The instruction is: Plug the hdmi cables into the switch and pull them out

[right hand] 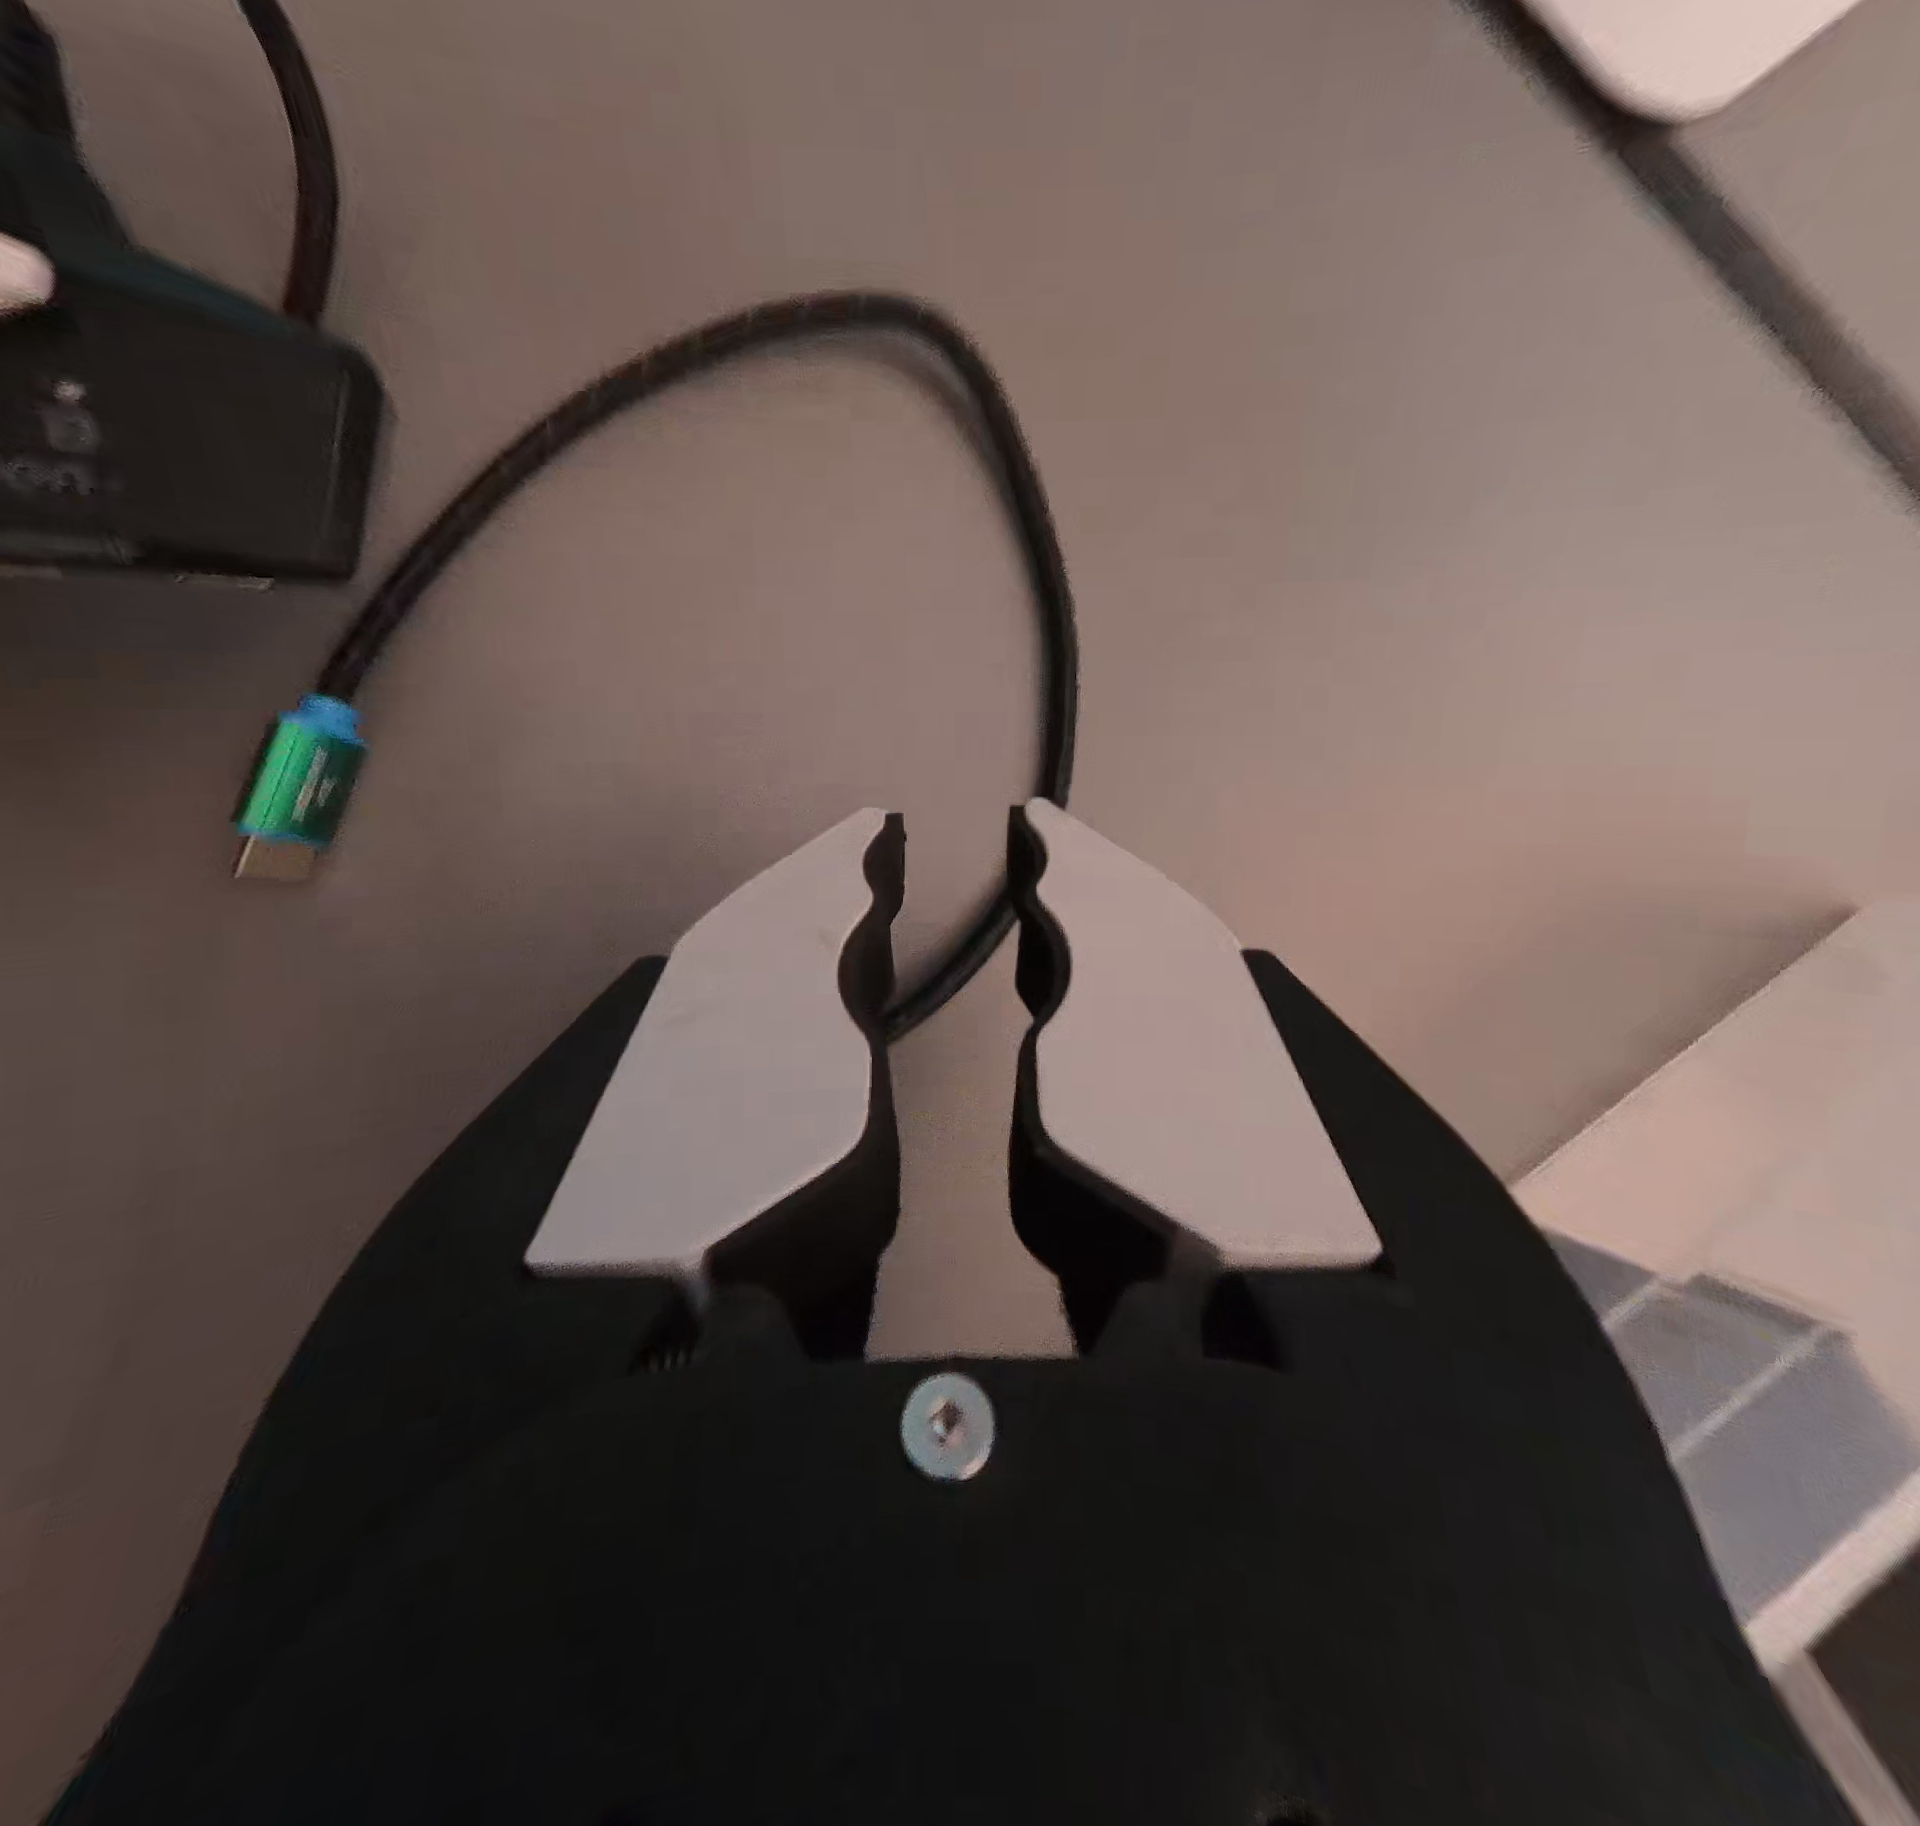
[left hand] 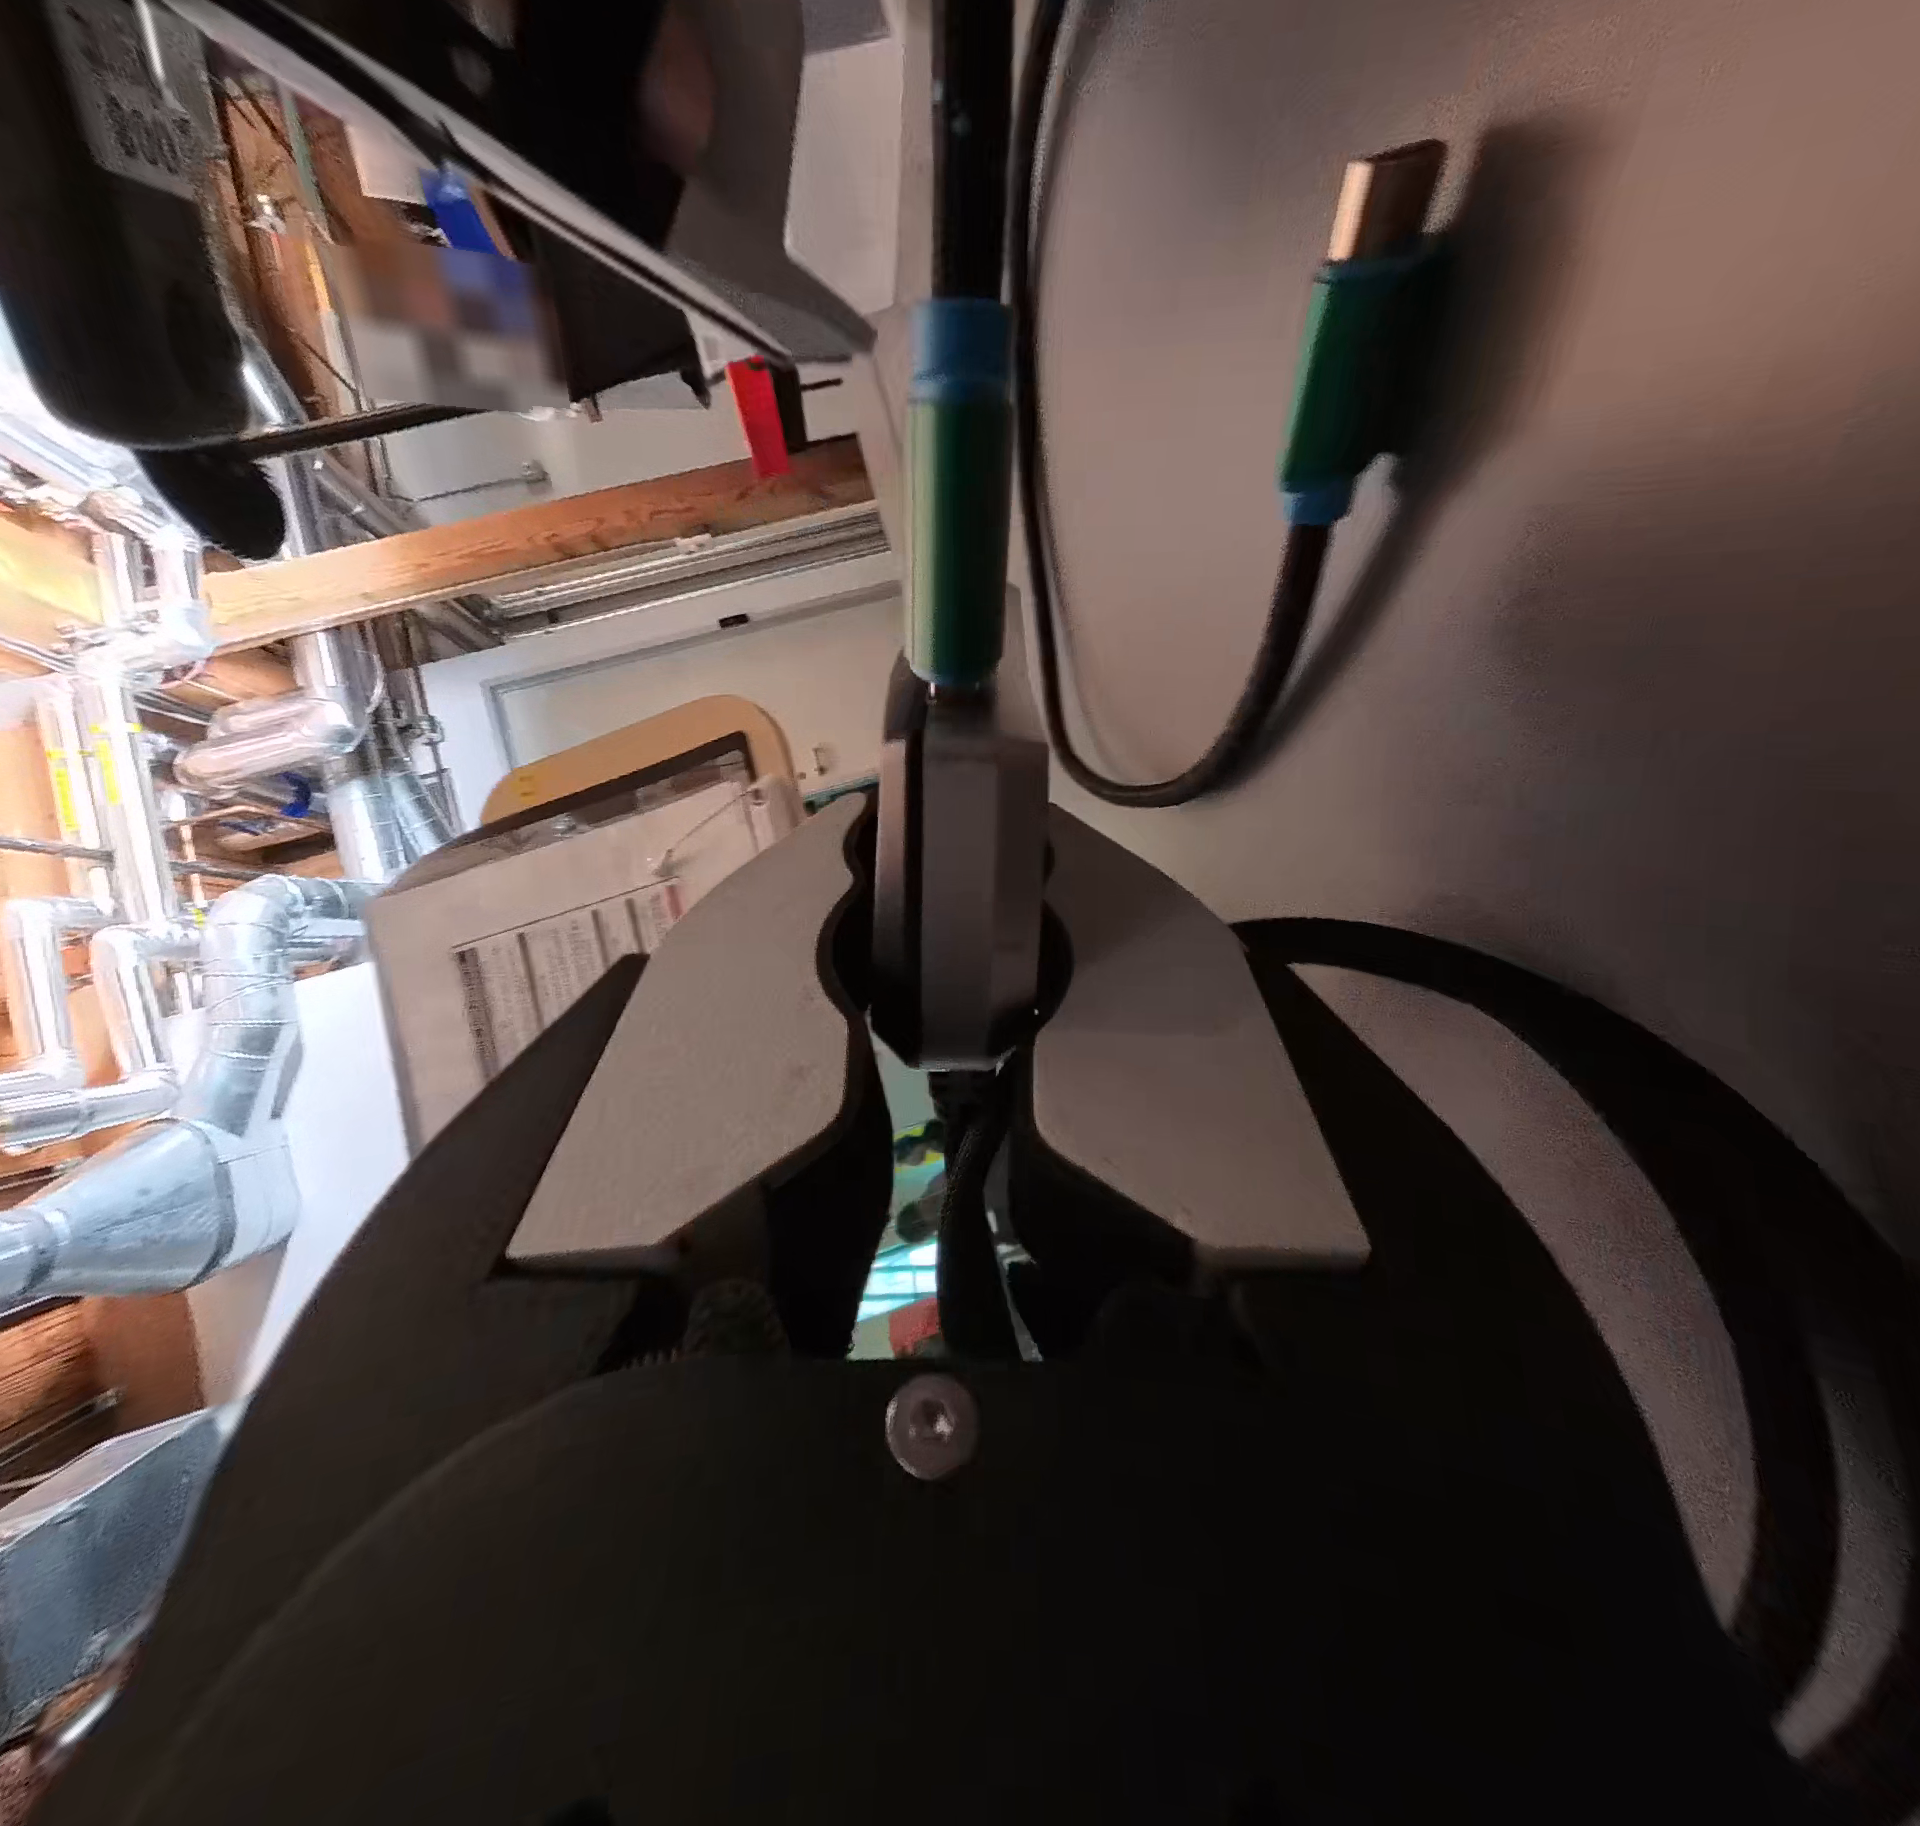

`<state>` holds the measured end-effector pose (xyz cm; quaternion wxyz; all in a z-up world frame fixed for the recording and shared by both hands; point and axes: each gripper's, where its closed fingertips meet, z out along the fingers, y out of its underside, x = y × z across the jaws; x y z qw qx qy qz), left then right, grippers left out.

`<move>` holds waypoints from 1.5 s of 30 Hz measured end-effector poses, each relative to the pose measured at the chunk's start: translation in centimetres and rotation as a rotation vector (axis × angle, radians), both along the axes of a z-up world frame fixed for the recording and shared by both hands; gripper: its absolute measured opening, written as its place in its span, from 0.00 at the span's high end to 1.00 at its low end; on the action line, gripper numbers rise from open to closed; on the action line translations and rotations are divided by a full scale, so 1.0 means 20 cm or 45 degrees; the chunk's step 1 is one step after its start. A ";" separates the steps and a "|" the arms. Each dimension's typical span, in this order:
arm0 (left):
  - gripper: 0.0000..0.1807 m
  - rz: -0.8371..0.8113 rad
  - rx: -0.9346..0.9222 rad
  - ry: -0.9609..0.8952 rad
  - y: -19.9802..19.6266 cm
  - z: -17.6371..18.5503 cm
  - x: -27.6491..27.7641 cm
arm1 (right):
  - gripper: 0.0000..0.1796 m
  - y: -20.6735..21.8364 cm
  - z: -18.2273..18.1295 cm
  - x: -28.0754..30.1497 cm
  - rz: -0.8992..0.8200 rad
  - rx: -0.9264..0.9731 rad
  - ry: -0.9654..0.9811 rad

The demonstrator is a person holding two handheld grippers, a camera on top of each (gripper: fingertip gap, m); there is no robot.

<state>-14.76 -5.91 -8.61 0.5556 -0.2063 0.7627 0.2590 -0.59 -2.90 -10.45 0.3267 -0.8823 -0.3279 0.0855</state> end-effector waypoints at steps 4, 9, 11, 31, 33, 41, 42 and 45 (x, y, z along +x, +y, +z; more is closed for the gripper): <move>0.88 -0.002 -0.055 0.065 0.02 -0.13 -0.02 | 0.88 -0.14 -0.08 -0.07 -0.027 -0.197 0.031; 0.88 0.012 -0.109 0.065 0.04 -0.18 -0.05 | 0.85 -0.21 -0.18 0.03 -0.224 -0.392 -0.105; 0.88 0.018 -0.126 0.048 0.05 -0.18 -0.05 | 0.85 -0.22 -0.22 0.05 -0.291 -0.468 -0.113; 0.58 0.345 -0.761 0.452 0.02 -0.23 -0.22 | 0.96 -0.06 -0.21 0.13 -0.296 -0.230 -0.229; 0.63 0.334 -0.770 0.441 0.03 -0.23 -0.22 | 0.96 -0.07 -0.23 0.12 -0.262 -0.271 -0.247; 0.59 0.439 -0.841 0.402 0.05 -0.21 -0.27 | 0.96 0.08 -0.17 0.20 -0.344 -0.105 -0.351; 0.57 0.457 -0.871 0.376 0.06 -0.19 -0.27 | 0.96 0.12 -0.14 0.21 -0.349 -0.067 -0.357; 0.57 0.584 -1.031 0.330 0.06 -0.17 -0.32 | 0.96 0.21 -0.06 0.22 -0.351 0.075 -0.398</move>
